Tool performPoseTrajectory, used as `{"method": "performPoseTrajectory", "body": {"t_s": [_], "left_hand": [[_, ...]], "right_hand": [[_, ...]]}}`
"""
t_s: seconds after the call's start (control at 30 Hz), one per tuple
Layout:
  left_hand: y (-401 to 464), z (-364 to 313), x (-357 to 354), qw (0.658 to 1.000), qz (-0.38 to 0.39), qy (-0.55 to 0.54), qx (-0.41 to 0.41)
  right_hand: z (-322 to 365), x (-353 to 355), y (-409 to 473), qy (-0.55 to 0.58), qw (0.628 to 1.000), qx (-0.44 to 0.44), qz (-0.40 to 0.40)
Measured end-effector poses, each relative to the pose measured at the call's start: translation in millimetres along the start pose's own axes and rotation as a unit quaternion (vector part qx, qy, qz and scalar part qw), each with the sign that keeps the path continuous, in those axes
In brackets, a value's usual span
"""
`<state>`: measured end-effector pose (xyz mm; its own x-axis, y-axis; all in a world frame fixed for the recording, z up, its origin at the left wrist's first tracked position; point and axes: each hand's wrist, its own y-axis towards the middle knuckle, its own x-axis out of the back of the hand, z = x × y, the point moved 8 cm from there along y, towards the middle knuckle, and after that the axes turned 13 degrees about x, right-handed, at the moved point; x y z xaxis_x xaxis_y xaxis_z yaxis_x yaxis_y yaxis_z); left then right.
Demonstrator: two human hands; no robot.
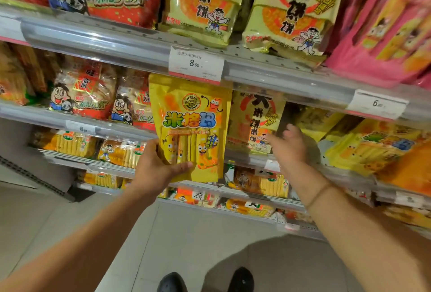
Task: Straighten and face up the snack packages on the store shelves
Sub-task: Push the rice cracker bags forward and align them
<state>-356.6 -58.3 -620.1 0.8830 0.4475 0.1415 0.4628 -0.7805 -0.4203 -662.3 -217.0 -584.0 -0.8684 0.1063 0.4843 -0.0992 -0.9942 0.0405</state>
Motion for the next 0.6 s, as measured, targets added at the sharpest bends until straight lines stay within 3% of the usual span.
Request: {"method": "performPoseTrajectory", "body": {"t_s": [0.1,0.2,0.37,0.6], "left_hand": [[-1.7,-11.6,-47.9,0.999,0.047,0.013,-0.01],[-8.5,-23.9,-99.9,0.995,0.081,0.053,-0.018],[-30.1,-35.8,-180.4,0.989,0.103,0.106,-0.03],[-48.7,-39.6,-269.4,0.985,0.121,0.123,-0.009]], "right_hand": [[7.2,17.0,-30.8,0.049,0.994,0.077,0.06],[-2.2,32.2,-55.5,0.115,0.981,0.069,0.141],[-43.7,80.4,-50.6,0.081,0.989,0.018,0.123],[-78.9,139.4,-8.9,0.111,0.983,0.046,0.141]]}}
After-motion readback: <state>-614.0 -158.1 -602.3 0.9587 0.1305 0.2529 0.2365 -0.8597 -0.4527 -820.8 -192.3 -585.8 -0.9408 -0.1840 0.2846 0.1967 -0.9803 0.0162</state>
